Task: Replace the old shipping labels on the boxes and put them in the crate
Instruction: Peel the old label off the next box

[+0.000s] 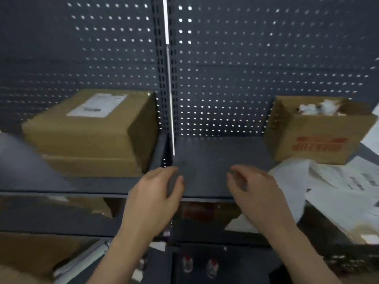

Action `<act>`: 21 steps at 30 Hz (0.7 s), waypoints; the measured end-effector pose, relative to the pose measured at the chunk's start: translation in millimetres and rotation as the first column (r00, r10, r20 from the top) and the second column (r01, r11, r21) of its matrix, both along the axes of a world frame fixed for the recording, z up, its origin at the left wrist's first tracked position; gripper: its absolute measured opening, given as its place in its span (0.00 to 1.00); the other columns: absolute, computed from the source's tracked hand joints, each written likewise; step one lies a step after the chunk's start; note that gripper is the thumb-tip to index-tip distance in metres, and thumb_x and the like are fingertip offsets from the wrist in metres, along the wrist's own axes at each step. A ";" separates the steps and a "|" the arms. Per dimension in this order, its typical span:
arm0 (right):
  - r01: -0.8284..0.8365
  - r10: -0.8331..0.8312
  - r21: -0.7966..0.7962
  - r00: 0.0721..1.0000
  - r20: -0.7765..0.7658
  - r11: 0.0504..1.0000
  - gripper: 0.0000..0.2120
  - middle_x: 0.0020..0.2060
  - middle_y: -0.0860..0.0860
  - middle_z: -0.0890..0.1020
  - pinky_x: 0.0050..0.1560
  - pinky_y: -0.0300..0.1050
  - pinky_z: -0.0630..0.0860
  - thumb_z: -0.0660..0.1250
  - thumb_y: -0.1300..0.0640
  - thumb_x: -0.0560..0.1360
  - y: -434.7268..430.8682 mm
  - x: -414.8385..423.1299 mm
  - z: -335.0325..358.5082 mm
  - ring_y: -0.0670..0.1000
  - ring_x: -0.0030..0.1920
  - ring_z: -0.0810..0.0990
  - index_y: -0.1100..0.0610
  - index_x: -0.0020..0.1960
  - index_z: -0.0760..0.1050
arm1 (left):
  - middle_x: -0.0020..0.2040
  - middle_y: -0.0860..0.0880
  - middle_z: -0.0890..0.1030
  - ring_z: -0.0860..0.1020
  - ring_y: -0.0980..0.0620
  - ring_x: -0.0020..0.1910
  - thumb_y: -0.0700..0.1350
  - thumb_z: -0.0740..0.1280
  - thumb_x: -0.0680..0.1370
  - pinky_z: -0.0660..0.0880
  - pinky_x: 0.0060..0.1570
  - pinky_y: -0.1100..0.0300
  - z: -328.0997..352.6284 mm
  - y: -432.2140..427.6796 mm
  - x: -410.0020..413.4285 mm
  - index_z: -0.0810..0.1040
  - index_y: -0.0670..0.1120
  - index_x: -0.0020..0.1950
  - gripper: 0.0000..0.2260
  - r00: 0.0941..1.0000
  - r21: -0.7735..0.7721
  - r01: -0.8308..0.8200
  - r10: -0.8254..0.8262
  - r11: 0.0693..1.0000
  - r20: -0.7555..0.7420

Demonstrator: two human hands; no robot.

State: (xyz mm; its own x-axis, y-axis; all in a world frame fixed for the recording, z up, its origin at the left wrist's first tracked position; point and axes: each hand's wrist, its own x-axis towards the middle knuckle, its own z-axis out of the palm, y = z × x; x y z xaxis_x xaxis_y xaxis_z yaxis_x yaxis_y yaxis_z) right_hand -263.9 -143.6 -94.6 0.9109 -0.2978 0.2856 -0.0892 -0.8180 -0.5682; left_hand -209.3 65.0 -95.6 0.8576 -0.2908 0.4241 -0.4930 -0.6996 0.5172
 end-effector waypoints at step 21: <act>-0.222 0.219 0.006 0.965 0.143 0.975 0.16 0.49 0.42 0.81 0.46 0.46 0.75 0.60 0.43 0.78 137.3 181.1 47.5 0.47 0.49 0.78 0.47 0.63 0.75 | 0.50 0.49 0.83 0.80 0.46 0.50 0.57 0.62 0.78 0.75 0.49 0.51 20.3 239.8 86.9 0.81 0.49 0.55 0.15 0.747 -0.078 -0.665 0.663 0.743 -0.055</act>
State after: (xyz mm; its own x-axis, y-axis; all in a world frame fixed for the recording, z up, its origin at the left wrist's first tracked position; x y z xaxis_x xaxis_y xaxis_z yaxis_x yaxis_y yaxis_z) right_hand -82.9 -6.4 -47.1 0.9059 -0.1015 0.4112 0.1740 -0.7959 -0.5799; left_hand -122.3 304.8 -75.4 0.8294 0.3922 0.3978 0.0914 -0.7977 0.5960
